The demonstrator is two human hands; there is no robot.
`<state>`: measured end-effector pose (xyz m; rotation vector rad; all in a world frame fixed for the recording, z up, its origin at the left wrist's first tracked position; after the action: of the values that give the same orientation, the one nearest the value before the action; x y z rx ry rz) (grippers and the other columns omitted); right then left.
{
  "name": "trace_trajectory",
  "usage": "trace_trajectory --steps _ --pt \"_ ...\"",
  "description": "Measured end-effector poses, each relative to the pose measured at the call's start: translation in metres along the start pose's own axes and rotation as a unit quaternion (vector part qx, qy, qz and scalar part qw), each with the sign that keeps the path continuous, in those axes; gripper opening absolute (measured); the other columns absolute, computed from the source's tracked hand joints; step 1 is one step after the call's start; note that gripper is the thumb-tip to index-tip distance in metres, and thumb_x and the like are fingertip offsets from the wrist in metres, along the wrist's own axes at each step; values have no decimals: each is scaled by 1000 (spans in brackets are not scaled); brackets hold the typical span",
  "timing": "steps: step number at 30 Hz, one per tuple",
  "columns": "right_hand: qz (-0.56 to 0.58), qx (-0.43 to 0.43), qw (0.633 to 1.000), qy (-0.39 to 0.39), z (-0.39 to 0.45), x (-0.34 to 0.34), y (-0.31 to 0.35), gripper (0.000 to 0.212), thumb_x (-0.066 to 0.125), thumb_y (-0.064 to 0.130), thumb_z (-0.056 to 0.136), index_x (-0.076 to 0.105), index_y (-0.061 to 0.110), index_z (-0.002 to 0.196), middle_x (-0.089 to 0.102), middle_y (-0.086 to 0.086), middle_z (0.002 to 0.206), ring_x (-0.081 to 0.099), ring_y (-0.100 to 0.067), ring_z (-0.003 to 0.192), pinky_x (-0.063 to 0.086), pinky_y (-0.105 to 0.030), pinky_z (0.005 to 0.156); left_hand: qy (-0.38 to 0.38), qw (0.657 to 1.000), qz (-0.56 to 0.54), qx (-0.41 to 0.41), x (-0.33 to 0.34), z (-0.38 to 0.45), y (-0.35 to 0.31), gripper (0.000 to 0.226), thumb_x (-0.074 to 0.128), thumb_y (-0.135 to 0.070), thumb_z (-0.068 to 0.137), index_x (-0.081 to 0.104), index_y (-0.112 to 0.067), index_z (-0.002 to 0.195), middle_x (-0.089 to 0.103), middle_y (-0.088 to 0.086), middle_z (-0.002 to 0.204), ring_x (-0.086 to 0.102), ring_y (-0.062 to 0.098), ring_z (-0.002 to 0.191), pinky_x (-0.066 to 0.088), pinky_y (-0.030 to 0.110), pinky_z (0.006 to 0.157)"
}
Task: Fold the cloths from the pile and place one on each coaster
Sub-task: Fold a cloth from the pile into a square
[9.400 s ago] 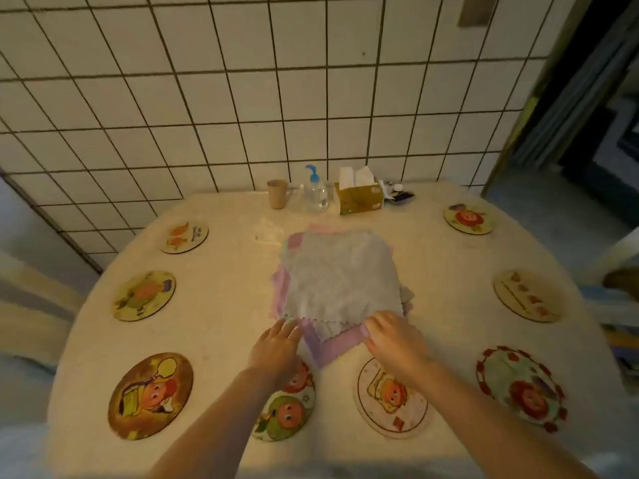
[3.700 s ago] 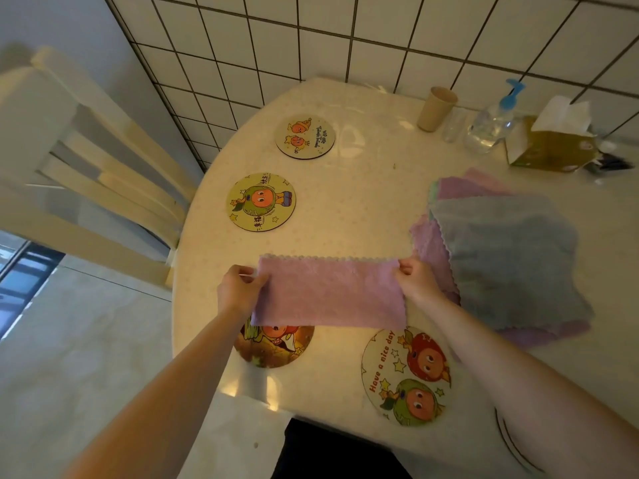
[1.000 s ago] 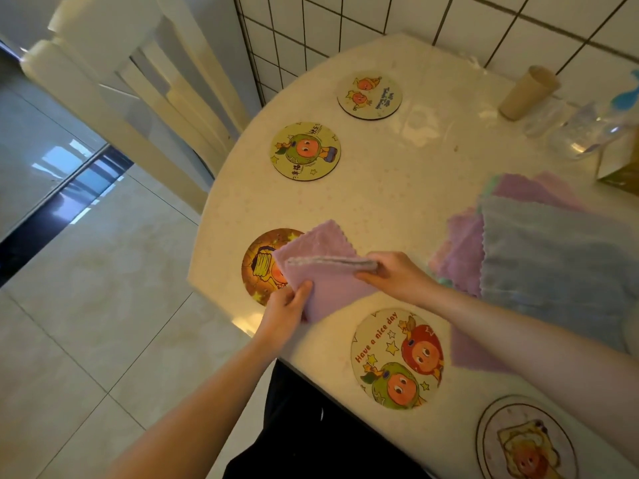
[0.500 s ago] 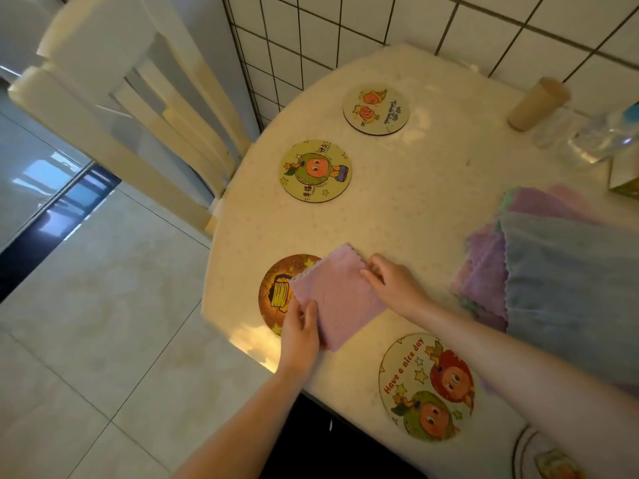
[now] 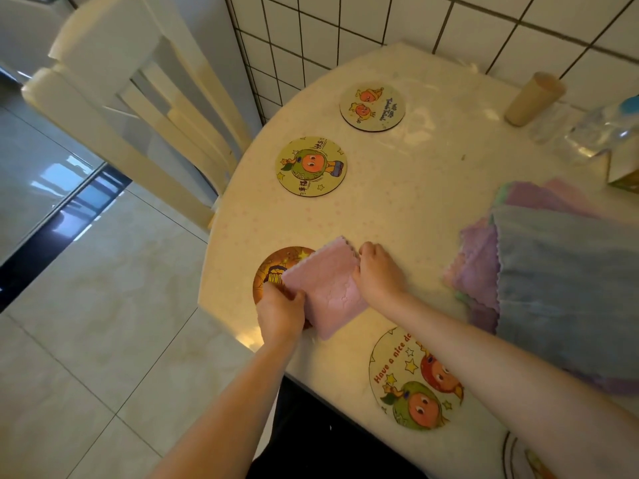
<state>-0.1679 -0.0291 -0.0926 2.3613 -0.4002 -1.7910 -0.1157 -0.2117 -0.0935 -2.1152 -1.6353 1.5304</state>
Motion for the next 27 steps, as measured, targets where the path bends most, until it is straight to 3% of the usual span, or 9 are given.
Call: trace_trajectory --steps 3,8,13,16,18,20,22,25,27 --pt "109 86 990 36 6 -3 -4 41 56 30 91 47 0 117 53 -17 122 55 -34 107 46 -38 80 14 999 -22 -23 7 3 -6 29 68 -27 81 62 -1 92 65 11 85 60 28 82 43 29 60" --pt "147 114 977 107 14 -8 -9 62 66 44 83 45 -2 119 58 -19 121 57 -35 108 46 -35 79 56 979 -161 -115 12 -1 -11 20 74 -18 75 62 -3 79 61 8 76 59 23 73 48 29 62" --pt "158 122 969 148 14 -12 -14 48 63 31 87 43 4 122 58 -17 118 58 -33 104 44 -32 72 150 951 -247 -109 7 -2 -18 17 75 -12 74 64 -5 84 65 9 83 61 27 80 53 43 81" --pt "110 100 974 168 18 -14 -15 49 63 26 86 41 6 126 55 -15 122 57 -32 107 48 -33 78 236 931 -271 -67 1 1 -25 25 72 -14 74 68 -8 98 69 13 97 64 34 100 51 51 91" --pt "93 46 984 147 25 -18 -14 62 66 21 80 37 10 133 45 -14 132 49 -32 117 46 -36 92 286 915 -281 -51 -3 2 -33 20 66 -10 79 68 -11 99 70 13 97 65 31 98 51 48 91" --pt "132 -41 980 143 37 -29 -7 82 68 16 72 26 20 143 31 -11 143 34 -31 131 35 -37 106 325 901 -283 -43 -9 12 -44 23 66 -10 75 70 -11 97 70 16 98 66 29 94 50 47 90" --pt "193 -108 953 207 46 -42 1 95 74 19 70 18 30 147 24 0 149 23 -21 136 27 -37 111 376 888 -264 -23 -15 22 -58 28 65 -10 71 71 -10 98 69 19 100 66 30 92 50 47 86" --pt "284 -96 897 324 60 -55 4 79 78 37 73 37 27 140 41 8 140 39 -11 126 37 -34 106 442 872 -209 -4 -23 41 -82 38 64 -10 70 65 -5 107 70 17 99 68 28 89 53 43 79" --pt "312 -87 887 329 74 -64 3 41 77 34 76 60 17 109 64 7 105 60 -8 95 50 -27 83 470 862 -191 -3 -26 60 -102 43 65 -11 69 63 -6 113 71 16 101 68 28 91 56 41 76"
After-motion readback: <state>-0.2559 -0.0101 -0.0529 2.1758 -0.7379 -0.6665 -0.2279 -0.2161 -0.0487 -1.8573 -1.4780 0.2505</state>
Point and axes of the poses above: each hand's wrist, its own z-axis towards the middle knuckle, its own x-axis out of the palm, y = z × x, the point moved 3 cm from there along z, towards the middle knuckle
